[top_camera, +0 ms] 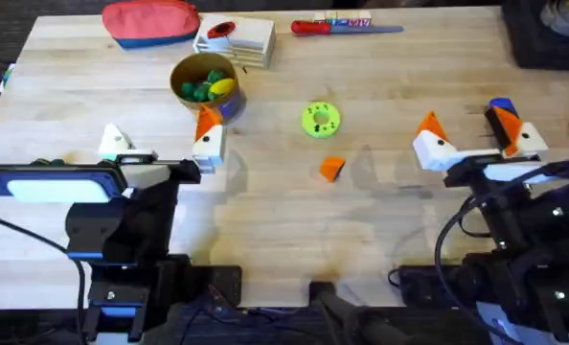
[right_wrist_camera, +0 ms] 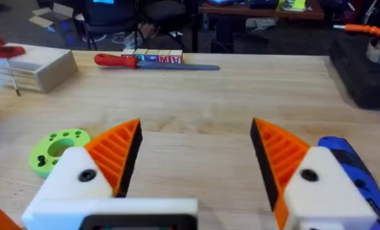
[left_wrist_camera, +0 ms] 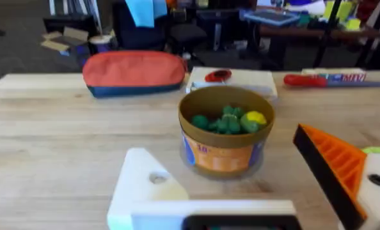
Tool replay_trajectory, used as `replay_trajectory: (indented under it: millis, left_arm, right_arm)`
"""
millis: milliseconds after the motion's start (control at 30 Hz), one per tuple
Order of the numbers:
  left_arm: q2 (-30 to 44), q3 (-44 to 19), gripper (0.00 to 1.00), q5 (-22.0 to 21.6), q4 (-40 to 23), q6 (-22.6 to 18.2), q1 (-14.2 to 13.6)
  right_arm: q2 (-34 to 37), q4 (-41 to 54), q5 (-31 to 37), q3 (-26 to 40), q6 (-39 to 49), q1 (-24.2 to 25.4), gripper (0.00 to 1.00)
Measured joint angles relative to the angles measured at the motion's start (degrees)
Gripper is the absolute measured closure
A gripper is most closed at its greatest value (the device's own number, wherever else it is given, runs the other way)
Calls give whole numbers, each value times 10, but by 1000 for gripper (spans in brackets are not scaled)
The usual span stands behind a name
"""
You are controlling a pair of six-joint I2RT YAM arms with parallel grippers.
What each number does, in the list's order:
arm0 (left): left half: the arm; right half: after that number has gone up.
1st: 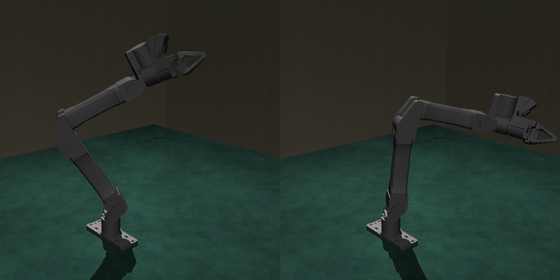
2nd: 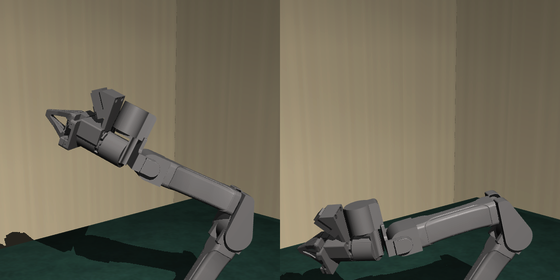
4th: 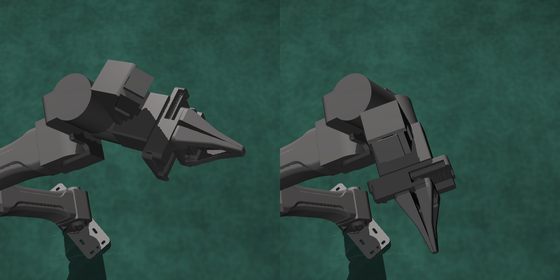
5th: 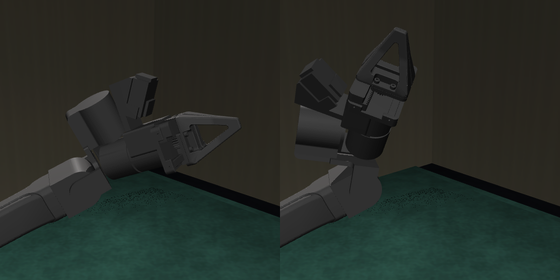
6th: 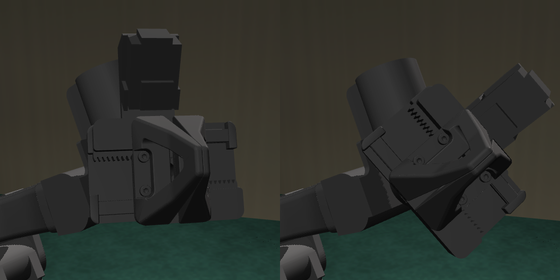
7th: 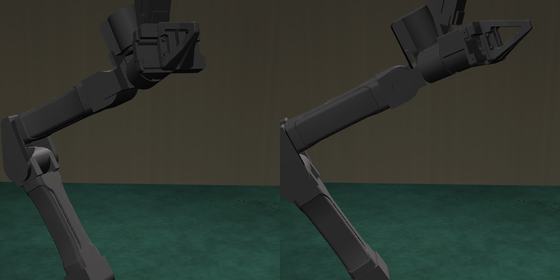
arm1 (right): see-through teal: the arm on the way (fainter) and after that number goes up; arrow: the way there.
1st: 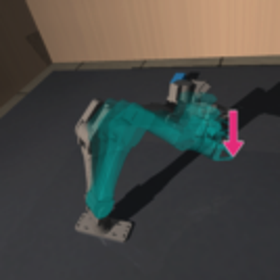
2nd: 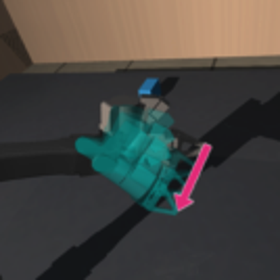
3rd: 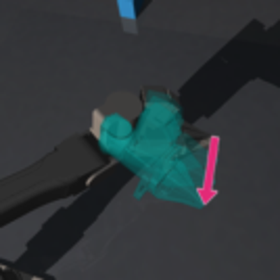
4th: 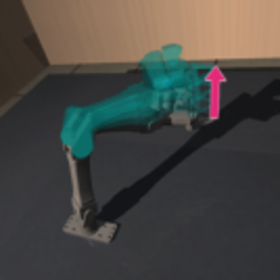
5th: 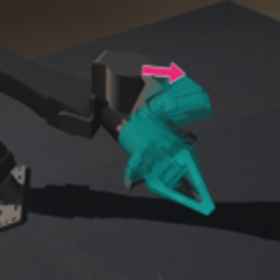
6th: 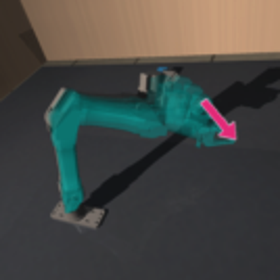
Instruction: Pick up the gripper from the table and insert it into the empty holder that is missing its gripper. Then pick up a screw, insert it into the mounting hole, and use the screwdriver to tighten it. Finally, clean up the table by picking up the vegetable and placing it into the bucket.
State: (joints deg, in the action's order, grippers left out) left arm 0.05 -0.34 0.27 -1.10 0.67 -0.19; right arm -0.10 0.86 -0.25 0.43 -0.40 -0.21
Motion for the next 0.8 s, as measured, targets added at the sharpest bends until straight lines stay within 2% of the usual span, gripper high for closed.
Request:
replay_trajectory:
  millis: [100,167,267,400,500,600,633,667,733,800]
  left_arm:
    - [0,-4,15,-1,-24,0,0]
    - [0,-20,15,-5,-76,0,0]
    - [13,-82,15,-27,-168,0,0]
    - [63,-201,16,-96,-259,7,0]
    - [121,-284,15,-162,-293,23,0]
    - [190,-352,15,-203,-336,33,6]
    - [216,-370,16,-210,-358,35,12]
    - [308,-424,15,-219,-456,50,47]
    - [362,-445,15,-222,-488,57,80]
    - [410,-461,15,-222,-491,62,126]
  right_arm:
    - [0,6,0,2,0,0,10]
    - [0,31,0,13,-3,0,10]
    - [6,115,-3,51,-6,0,10]
    - [51,193,-7,116,-7,0,10]
    - [95,221,-7,184,-9,0,10]
    - [146,242,-7,254,-9,0,10]
    - [163,247,-8,274,-9,0,10]
    - [209,259,-10,323,-9,0,10]
    - [232,262,-11,346,-9,0,10]
    - [249,262,-11,363,-9,0,9]
